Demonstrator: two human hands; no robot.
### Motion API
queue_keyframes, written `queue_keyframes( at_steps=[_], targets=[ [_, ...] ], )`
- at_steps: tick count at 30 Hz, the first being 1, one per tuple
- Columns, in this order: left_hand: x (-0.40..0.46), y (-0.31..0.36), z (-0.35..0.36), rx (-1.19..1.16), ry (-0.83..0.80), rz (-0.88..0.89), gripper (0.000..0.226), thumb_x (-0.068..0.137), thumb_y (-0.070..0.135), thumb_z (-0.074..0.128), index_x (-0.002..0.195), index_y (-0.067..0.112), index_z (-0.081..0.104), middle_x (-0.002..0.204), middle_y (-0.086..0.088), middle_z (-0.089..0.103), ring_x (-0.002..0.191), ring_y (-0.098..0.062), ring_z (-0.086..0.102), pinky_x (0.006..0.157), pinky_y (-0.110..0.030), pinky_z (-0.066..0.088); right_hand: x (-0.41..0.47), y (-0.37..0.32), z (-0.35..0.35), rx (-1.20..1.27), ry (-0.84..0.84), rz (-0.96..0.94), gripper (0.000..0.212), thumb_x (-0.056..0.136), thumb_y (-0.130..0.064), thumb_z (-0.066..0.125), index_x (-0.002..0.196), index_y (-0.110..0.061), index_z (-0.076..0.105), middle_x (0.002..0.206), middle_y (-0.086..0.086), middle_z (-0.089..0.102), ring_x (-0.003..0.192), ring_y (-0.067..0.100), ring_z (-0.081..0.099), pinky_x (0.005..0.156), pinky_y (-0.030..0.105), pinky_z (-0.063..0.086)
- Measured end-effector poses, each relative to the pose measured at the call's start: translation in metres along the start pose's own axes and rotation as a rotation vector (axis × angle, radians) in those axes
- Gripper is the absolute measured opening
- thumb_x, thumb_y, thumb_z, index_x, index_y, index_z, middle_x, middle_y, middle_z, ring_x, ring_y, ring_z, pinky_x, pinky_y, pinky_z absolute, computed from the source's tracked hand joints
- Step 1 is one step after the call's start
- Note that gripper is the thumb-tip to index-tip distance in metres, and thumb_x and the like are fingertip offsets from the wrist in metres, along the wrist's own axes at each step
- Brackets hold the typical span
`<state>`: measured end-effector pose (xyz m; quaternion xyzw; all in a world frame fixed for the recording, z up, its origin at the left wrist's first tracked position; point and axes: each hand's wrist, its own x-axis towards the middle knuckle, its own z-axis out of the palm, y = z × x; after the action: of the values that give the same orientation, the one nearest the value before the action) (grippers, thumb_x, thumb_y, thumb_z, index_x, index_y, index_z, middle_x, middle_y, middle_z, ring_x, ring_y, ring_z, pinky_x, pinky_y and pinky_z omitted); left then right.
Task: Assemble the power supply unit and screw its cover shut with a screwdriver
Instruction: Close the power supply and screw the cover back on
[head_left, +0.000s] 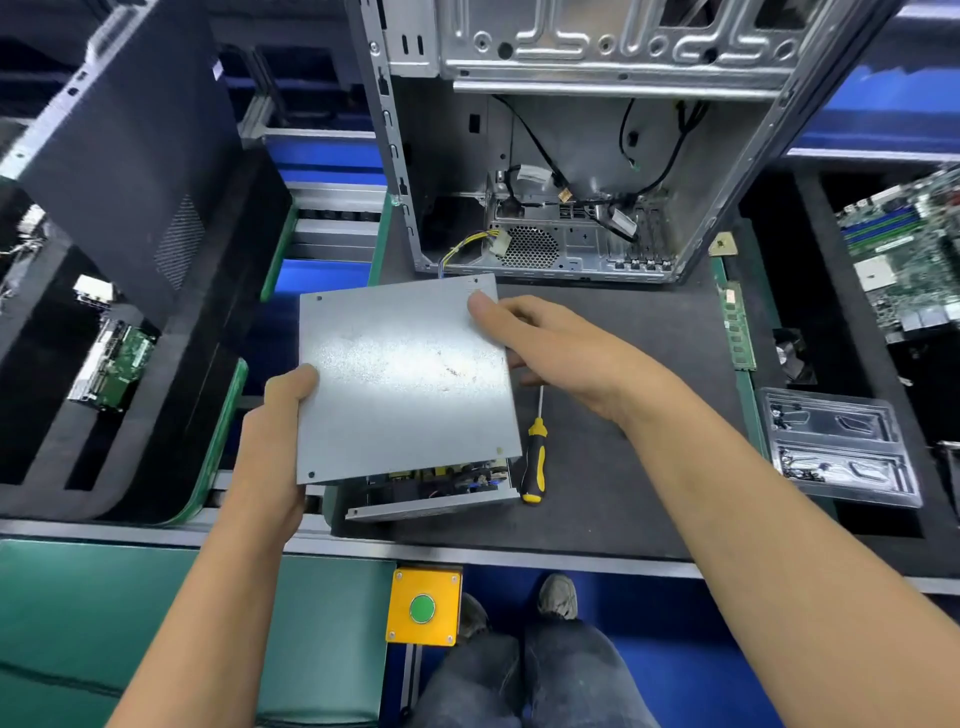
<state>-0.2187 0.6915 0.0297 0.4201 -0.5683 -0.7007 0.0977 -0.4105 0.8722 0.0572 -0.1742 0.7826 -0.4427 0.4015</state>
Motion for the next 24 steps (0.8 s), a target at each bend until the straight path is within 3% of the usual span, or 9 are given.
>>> queue_keyframes(
  at_steps=[5,9,11,14,17,20,24],
  targets=[
    [-0.002,0.006,0.002,0.087,-0.042,-0.025,0.039,0.063,0.068,0.054,0.072,0.038,0.078,0.073,0.003,0.072,0.061,-0.012,0.067,0.063,-0.034,0.046,-0.009,0.009,-0.003,0.050,-0.020,0.019,0.075,0.071,-0.085,0.056,0.122,-0.031,0.058,0.101,-0.011,0.069,0.082,-0.001,0.070,0.087,0.032,0.055],
    [-0.004,-0.002,0.006,0.129,-0.014,-0.079,0.056,0.063,0.068,0.056,0.080,0.019,0.076,0.083,-0.008,0.073,0.074,-0.028,0.066,0.076,-0.043,0.046,-0.010,0.021,0.003,0.094,0.037,0.067,0.074,0.065,-0.085,0.059,0.114,-0.029,0.063,0.108,-0.004,0.073,0.097,0.014,0.071,0.097,0.042,0.053],
    [-0.005,-0.004,0.005,0.151,0.001,-0.097,0.069,0.063,0.070,0.056,0.095,0.010,0.071,0.090,-0.012,0.071,0.084,-0.033,0.064,0.084,-0.049,0.047,-0.011,0.025,0.007,0.092,0.057,0.076,0.072,0.064,-0.087,0.057,0.109,-0.032,0.064,0.107,-0.006,0.072,0.099,0.014,0.070,0.098,0.043,0.052],
    [-0.007,-0.003,0.002,0.153,0.009,-0.103,0.072,0.065,0.071,0.056,0.111,0.018,0.073,0.107,-0.010,0.075,0.103,-0.033,0.068,0.103,-0.058,0.045,-0.011,0.027,0.013,0.079,0.084,0.088,0.072,0.061,-0.091,0.054,0.106,-0.036,0.062,0.107,-0.010,0.071,0.096,0.011,0.069,0.096,0.042,0.052],
    [-0.009,-0.005,0.000,0.166,0.002,-0.110,0.076,0.065,0.074,0.055,0.116,0.020,0.071,0.114,-0.016,0.071,0.108,-0.026,0.064,0.107,-0.063,0.041,-0.012,0.029,0.017,0.089,0.084,0.102,0.071,0.062,-0.090,0.054,0.105,-0.035,0.061,0.108,-0.008,0.070,0.099,0.015,0.068,0.097,0.044,0.052],
    [-0.011,-0.008,-0.002,0.168,0.003,-0.109,0.077,0.066,0.075,0.055,0.118,0.021,0.069,0.118,-0.003,0.072,0.112,-0.027,0.064,0.109,-0.060,0.039,-0.013,0.030,0.021,0.085,0.090,0.104,0.069,0.063,-0.090,0.053,0.106,-0.035,0.060,0.109,-0.009,0.069,0.102,0.015,0.066,0.096,0.044,0.052],
    [-0.011,-0.010,-0.003,0.147,0.008,-0.100,0.077,0.067,0.076,0.055,0.120,0.022,0.069,0.118,-0.004,0.073,0.114,-0.030,0.065,0.109,-0.057,0.041,-0.012,0.026,0.024,0.098,0.111,0.101,0.070,0.062,-0.090,0.052,0.108,-0.037,0.060,0.115,-0.013,0.065,0.108,0.013,0.061,0.097,0.042,0.049]
  ],
)
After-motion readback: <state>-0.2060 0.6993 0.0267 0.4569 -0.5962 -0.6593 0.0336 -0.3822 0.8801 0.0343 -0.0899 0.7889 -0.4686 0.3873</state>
